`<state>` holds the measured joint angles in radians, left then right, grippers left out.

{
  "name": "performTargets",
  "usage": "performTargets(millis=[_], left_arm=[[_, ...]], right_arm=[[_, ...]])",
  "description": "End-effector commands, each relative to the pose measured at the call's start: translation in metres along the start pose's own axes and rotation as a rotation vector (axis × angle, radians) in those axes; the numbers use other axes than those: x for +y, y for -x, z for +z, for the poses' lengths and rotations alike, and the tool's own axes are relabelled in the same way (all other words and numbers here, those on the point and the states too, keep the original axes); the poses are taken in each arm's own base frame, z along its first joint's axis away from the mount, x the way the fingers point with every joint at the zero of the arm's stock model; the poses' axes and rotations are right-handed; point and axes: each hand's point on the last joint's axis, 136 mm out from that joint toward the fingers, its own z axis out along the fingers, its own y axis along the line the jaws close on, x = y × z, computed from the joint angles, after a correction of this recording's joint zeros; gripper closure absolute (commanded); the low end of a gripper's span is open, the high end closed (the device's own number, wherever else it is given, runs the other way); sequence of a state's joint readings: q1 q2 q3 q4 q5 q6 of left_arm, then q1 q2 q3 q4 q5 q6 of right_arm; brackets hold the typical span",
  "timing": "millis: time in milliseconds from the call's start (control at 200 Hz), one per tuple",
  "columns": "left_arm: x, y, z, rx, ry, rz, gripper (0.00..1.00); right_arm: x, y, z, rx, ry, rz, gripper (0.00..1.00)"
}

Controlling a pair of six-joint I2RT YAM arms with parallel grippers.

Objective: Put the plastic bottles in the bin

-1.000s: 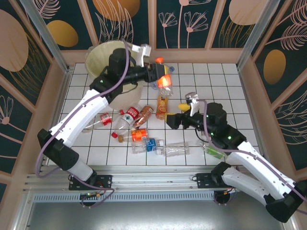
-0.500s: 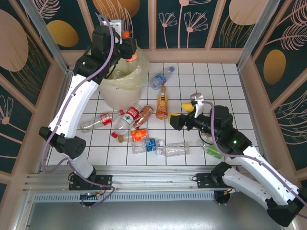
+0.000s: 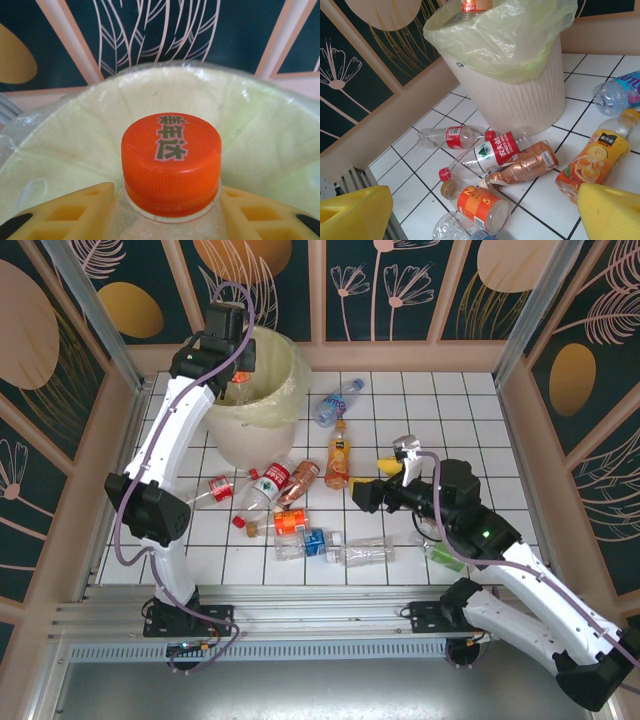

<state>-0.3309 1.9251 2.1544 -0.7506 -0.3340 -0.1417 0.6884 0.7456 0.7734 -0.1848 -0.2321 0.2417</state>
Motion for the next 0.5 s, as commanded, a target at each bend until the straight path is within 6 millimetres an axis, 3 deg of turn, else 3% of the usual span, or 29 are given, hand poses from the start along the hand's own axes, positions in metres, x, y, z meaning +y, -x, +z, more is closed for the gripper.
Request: performTargets(millis=[0, 160, 490], left_arm=[[0.009, -0.019, 0.013, 0.08, 0.027, 0.042, 0.55], [0.014, -0.049, 0.037, 0.176, 0.059, 0.06, 0.55], [0.009, -0.083, 0.062, 0.284, 0.046, 0.063, 0.52]], right_arm=[[-0.003, -0.003, 0.002, 0.009, -0.012, 0.005, 0.04], [-0.005, -0.006, 0.004, 0.02, -0.021, 0.006, 0.04], [-0.025, -0.014, 0.011, 0.047, -0.117, 0.042, 0.05]])
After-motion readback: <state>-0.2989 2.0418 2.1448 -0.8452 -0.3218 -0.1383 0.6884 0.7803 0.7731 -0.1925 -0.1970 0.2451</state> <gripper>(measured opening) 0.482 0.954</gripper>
